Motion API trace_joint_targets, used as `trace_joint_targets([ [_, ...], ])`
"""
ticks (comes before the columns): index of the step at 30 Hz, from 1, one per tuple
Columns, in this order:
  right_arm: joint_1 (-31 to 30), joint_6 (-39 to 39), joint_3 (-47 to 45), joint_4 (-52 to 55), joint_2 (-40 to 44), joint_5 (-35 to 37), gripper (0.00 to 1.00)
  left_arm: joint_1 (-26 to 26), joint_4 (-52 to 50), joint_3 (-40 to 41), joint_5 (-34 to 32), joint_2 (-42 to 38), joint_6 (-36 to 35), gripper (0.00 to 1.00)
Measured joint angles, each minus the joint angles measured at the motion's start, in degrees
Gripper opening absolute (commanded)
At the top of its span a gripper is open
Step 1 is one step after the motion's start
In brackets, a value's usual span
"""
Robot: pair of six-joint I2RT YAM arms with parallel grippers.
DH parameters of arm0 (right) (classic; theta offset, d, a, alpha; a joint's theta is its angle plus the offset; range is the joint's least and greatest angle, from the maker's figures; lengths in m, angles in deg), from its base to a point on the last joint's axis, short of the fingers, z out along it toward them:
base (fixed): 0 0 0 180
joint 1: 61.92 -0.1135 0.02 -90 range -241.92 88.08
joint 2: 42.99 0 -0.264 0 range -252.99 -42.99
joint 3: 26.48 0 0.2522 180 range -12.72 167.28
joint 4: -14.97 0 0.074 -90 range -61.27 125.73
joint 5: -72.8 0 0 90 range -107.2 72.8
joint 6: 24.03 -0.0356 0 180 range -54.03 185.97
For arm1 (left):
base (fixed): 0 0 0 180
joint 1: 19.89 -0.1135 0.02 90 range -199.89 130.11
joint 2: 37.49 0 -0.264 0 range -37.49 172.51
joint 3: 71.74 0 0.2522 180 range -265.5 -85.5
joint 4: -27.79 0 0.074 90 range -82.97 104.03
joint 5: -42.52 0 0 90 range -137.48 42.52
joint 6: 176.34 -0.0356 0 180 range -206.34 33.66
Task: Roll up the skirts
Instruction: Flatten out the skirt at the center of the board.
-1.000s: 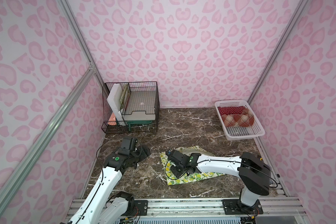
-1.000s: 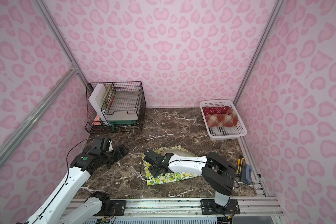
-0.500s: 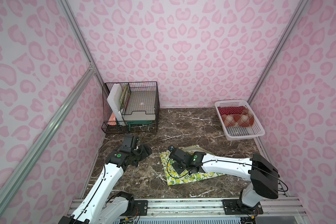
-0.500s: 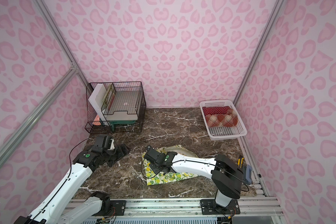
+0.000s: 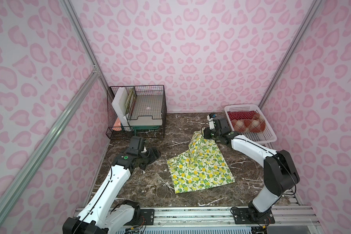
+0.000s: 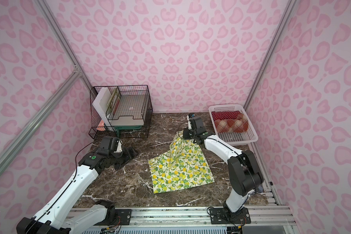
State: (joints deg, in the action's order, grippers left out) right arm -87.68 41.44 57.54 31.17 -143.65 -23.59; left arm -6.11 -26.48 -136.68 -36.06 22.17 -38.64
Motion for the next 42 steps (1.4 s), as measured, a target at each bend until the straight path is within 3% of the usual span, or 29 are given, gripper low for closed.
trace_joint_targets([
  [4,4.3,-4.5,4.5,-5.8,-8.3,-7.6,0.00,0.0,0.8,0.8,0.3,0.5,0.2,0.83],
  [5,5.4,-6.0,7.1,-6.5,-11.2,-9.5,0.14,0.0,1.0,1.0,0.3,0.7,0.4,0.83],
  [6,6.1,-7.3,9.4,-7.4,-13.7,-10.8,0.34,0.0,1.2,1.1,0.3,0.9,0.4,0.84],
  [8,6.9,-8.5,13.7,-7.3,-17.0,-12.3,0.36,0.0,1.9,1.2,0.2,1.2,0.7,0.83],
  [12,5.9,-7.7,18.6,-6.7,-17.9,-12.3,0.52,0.0,3.4,1.4,0.0,2.8,1.7,0.84],
  [16,4.8,-5.2,20.6,-1.2,-15.3,-6.6,0.54,0.6,5.9,1.2,-0.2,6.3,2.8,0.84],
  [20,3.8,-4.6,8.7,-0.1,-6.5,-2.0,0.54,4.3,7.5,-2.8,-1.0,13.7,2.9,0.83],
  [27,0.9,-5.1,-13.3,1.6,8.3,2.2,0.53,13.9,11.2,-15.2,-1.3,32.8,-0.2,0.71],
  [30,-0.2,-5.9,-19.8,1.7,14.0,3.5,0.53,15.2,12.8,-17.3,-1.0,38.1,-1.1,0.65],
  [37,-0.5,-6.7,-27.5,3.1,24.1,6.3,0.52,16.1,17.2,-21.9,-0.7,46.3,-1.1,0.62],
  [39,-0.5,-6.5,-28.6,3.7,25.2,7.1,0.52,16.2,17.9,-23.3,-0.3,48.2,-0.4,0.57],
  [42,-0.3,-6.3,-30.1,4.3,26.6,7.8,0.51,16.9,18.9,-25.6,-0.1,51.4,0.2,0.43],
])
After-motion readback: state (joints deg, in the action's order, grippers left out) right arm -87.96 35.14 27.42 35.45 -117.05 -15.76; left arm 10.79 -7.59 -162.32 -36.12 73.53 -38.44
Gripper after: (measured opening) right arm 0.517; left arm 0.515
